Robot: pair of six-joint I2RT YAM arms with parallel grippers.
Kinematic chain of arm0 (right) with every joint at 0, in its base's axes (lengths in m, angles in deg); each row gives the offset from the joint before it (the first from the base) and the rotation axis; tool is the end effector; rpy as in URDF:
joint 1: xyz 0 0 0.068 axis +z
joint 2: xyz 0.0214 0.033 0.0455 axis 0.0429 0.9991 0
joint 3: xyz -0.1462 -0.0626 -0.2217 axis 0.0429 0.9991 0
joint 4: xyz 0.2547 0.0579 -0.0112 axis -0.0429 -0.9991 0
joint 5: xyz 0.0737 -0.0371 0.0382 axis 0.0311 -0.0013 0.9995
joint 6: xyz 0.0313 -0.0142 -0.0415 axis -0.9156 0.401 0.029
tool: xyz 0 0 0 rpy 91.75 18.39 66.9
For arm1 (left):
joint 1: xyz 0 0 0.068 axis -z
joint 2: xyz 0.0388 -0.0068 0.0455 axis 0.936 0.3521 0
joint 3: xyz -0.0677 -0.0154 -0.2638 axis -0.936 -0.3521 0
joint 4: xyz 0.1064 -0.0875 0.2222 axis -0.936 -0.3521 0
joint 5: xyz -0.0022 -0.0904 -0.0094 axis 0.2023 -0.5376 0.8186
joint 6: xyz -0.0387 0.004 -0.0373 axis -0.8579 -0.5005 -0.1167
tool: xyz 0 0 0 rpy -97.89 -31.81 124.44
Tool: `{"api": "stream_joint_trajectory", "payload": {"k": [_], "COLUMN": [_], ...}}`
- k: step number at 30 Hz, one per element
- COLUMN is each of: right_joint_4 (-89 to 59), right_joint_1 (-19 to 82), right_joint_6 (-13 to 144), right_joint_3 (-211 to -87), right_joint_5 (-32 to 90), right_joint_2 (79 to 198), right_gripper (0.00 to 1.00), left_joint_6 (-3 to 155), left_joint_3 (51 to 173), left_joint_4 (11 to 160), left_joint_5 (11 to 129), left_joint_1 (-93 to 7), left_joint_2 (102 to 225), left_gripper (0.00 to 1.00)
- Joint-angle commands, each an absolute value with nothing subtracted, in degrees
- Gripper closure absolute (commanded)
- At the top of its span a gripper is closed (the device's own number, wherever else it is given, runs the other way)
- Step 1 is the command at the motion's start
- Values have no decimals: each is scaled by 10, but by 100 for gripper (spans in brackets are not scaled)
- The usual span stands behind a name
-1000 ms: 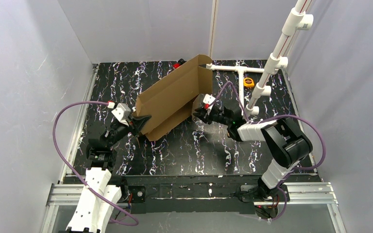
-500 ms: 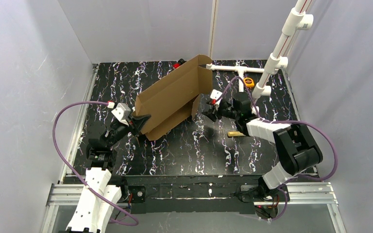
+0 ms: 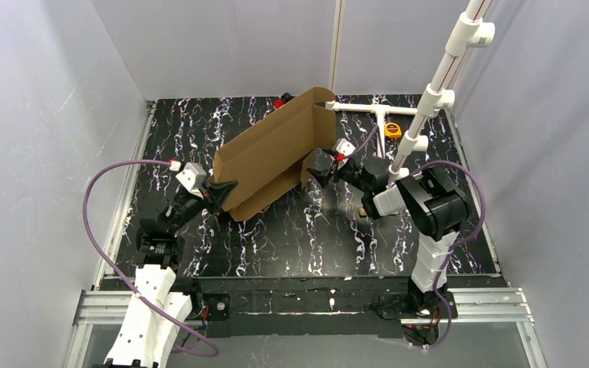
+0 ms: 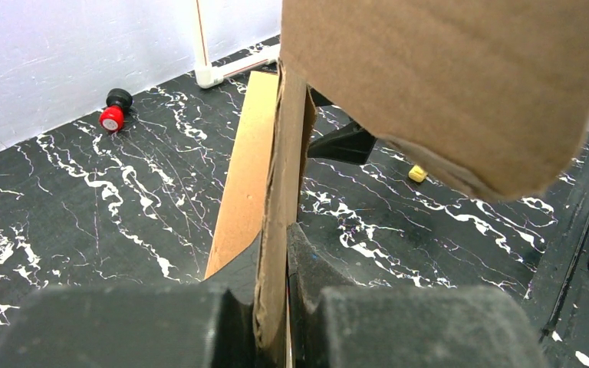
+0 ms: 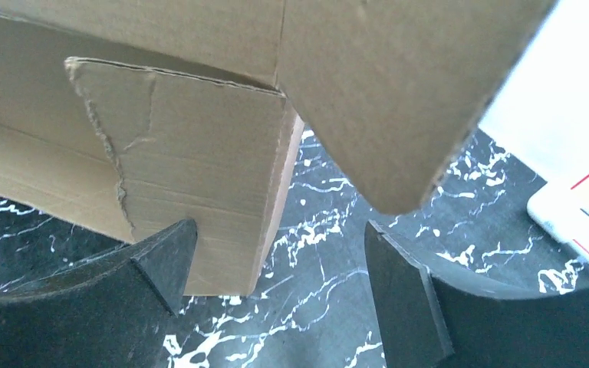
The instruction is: Fold the paper box
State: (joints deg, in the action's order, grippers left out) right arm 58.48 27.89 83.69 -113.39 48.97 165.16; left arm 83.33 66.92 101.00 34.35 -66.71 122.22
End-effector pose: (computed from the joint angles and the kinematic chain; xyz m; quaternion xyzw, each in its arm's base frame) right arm 0.3126 0.1669 0.1687 -0.3754 0.5666 0.2482 0.6902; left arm 0.1491 -0.0316 0.3088 0.2798 0.5960 -0.2814 0.6981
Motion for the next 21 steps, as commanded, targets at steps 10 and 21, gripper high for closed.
{"api": "stream_joint_trajectory", "payload": {"k": [10,21], "right_joint_4": [773,782], "right_joint_1": [298,303], "right_joint_6": [763,763], "right_joint_3": [-1183,-1214], "right_joint_5": [494,537], "right_joint_2": [1720,1751], "right_gripper": [14,26], "left_joint_6": [842,832], "left_joint_3": [681,691], "left_joint_4": [974,975], "left_joint_5": [332,321], "left_joint_1": [-671,-671], "left_joint_2": [1245,1262], "left_gripper": [100,100]}}
